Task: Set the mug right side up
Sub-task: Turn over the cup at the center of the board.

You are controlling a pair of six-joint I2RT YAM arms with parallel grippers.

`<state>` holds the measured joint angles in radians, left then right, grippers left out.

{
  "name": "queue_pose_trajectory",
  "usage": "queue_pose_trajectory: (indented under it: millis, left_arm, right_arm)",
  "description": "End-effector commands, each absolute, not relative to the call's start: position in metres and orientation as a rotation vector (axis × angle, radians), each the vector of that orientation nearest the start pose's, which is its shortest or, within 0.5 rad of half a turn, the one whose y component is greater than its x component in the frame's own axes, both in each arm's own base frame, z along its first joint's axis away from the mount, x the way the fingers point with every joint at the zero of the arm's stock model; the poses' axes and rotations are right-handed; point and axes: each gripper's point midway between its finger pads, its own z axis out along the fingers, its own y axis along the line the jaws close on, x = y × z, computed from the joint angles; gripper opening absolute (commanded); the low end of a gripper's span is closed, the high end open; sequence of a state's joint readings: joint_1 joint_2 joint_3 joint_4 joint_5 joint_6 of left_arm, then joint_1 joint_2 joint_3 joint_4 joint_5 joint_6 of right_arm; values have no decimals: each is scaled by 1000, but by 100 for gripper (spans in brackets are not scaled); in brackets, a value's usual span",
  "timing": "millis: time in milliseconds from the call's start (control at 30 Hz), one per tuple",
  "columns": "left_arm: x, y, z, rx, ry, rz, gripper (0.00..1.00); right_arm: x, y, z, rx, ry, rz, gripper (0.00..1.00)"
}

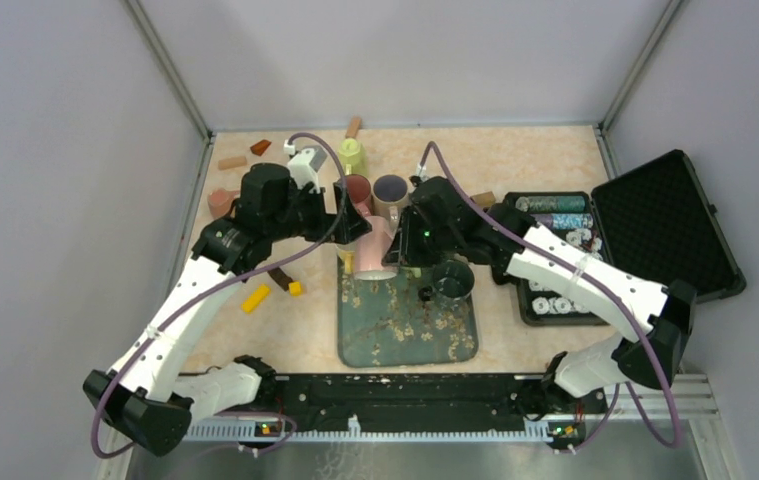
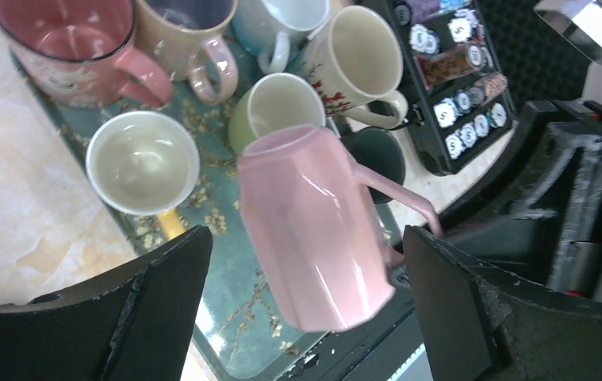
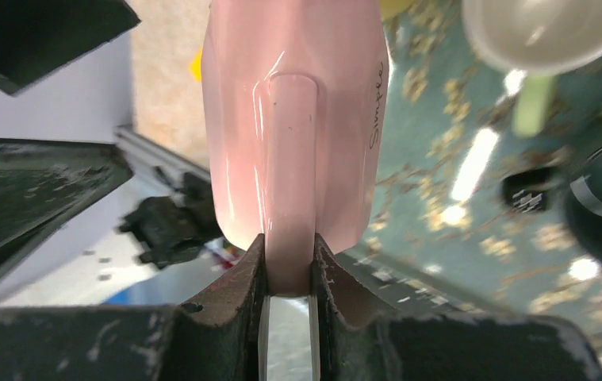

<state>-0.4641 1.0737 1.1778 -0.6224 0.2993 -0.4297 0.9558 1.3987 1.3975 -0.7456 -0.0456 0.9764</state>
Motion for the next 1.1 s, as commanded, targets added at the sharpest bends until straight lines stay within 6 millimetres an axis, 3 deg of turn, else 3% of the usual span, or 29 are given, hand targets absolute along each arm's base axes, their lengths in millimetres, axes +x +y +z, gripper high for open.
queue_pose_trajectory:
  millis: [0,133,267,567,800,1067]
  left_arm:
    - [248,-217,307,322,2125,-947,96]
    - [249,-223,304,293,2163,-998,92]
    - [249,-229,301,189,2191,-1087,86]
    - [241,-247,312,-85,2212,-1408,78]
    - [227,-256,300,-260,2296,-1596,71]
    - [222,-254,290,-378,2331,-1639,65]
  right_arm:
    - [218,326,286,-373,2259,737,0]
    - [234,310,291,-476,2112,596,0]
    - [240,307,298,-556,1959,503,0]
    - [229,329,309,-794,1714,229,0]
    - [232,334,316,-888,1545,-86,0]
    - [232,341,309,-961,1386,-343,0]
